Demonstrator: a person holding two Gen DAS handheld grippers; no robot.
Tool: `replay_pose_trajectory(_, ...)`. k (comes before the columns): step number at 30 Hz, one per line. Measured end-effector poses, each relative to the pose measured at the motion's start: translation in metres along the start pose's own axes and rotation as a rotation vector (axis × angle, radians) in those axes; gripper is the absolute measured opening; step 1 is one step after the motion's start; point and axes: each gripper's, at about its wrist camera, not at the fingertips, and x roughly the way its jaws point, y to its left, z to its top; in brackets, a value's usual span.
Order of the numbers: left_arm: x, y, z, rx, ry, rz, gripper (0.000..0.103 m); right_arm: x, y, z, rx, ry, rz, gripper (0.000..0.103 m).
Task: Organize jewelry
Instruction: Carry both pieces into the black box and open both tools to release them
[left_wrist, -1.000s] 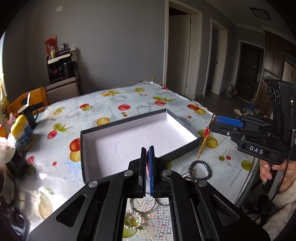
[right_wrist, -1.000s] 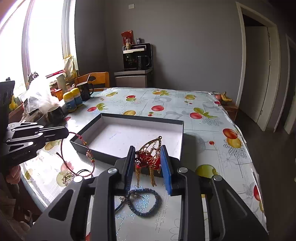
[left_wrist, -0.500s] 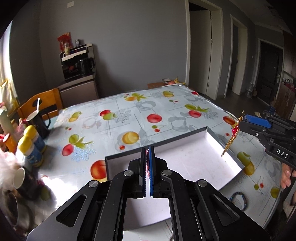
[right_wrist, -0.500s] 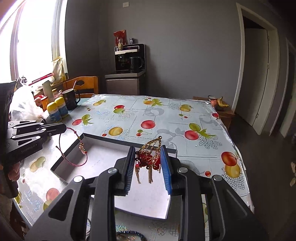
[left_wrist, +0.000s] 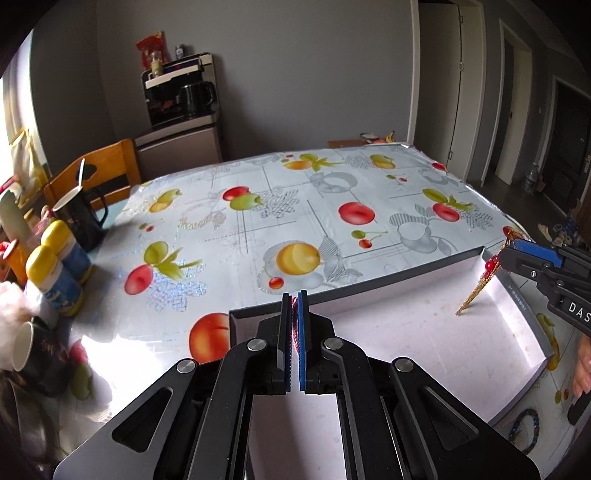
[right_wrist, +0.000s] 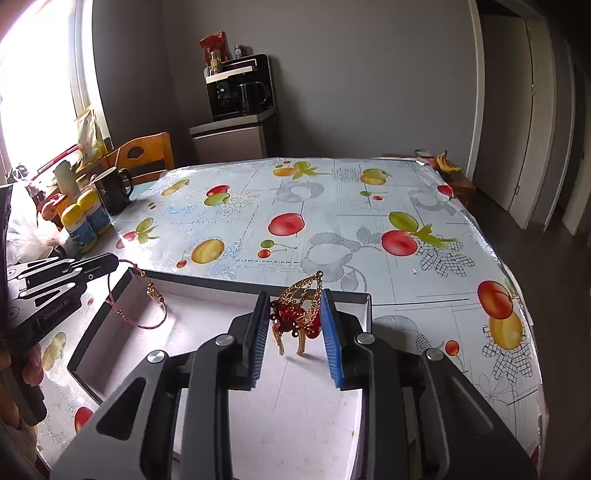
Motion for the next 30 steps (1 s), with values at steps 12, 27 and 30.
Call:
replay_pose_trajectory(12, 0.034, 0.008, -0.027, 0.001, 0.127, 0.024, 0.003, 0.035, -0.003, -0.021, 0.014, 0.158, 0.017, 0.028)
replay_pose_trajectory(27, 0.044, 0.007, -0.04, 0.001, 0.169, 0.021, 0.003, 0.039, 0.01, -0.029, -0.034, 0.179, -0.005, 0.028)
replay_pose_trajectory(30, 0.044, 0.007, -0.04, -0.004, 0.17, 0.018, 0.003, 0.039, 0.01, -0.029, -0.03, 0.175, -0.001, 0.028)
